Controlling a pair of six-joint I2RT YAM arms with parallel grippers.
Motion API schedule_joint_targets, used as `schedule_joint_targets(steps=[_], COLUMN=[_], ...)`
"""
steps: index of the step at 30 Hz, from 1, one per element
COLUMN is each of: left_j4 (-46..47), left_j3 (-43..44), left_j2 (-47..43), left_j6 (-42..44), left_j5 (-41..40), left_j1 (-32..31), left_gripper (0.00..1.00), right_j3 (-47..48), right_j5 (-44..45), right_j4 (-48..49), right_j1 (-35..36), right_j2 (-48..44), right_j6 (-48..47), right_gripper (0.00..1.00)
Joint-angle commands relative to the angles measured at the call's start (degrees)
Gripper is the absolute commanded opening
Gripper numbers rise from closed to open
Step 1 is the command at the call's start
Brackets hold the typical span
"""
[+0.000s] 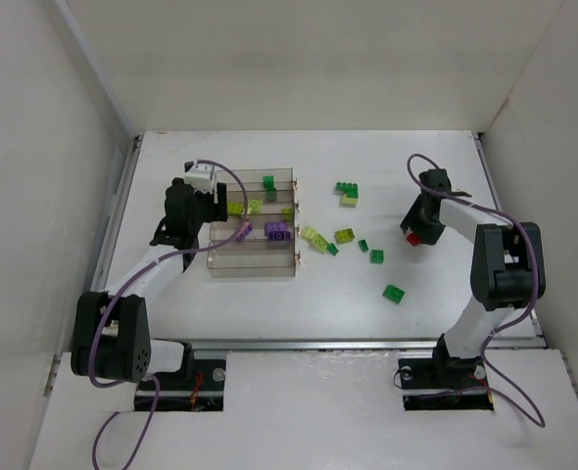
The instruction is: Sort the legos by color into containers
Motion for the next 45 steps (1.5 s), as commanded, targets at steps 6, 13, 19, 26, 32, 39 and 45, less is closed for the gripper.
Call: schedule_joint_targets(steps=[6,13,19,26,32,39,45], left_j4=[2.6,2.6,3.1,2.6,2.0,2.0,2.0], left_j3=[0.0,-0.5,-1.0,-1.0,-1.0,-1.5,-1.5], left_j2=[-2.7,-3.2,-3.2,-4.3,-4.3,-4.3,-4.8], left_j6=[0.5,0.5,-4.1,-6.9,-6.9,-7.4,-7.4], left_j5=[0.8,0.3,-10.9,-20.6,-20.6,-18.3,-17.8], left_j1=[-0.2,-0.2,-0.2,0.8,0.8,0.8,0.8], left_gripper=[0.69,0.69,0.70,0.71,0.71,0.71,0.71], right_j3=[-0.1,7.0,20.4,33.0,35.2,33.4,34.0], right_j5=[-1.4,-1.4,-6.1,-19.4,-22.0,-22.5,-21.4], right_j4=[0.8,1.4,3.8,-2.9,-4.0,-3.5,-8.8], right_j1=[0.1,5.1,29.1,44.5,46.8,48.0,49.7], right_j2=[-0.1,-4.2,-2.9,8.6,10.9,11.9,14.8], right_j6=[-1.9,-10.6,-35.3,-46.8,-48.0,-49.9,-56.5], right_gripper=[0.11,0.00,0.00,0.00,0.00,0.00,0.07])
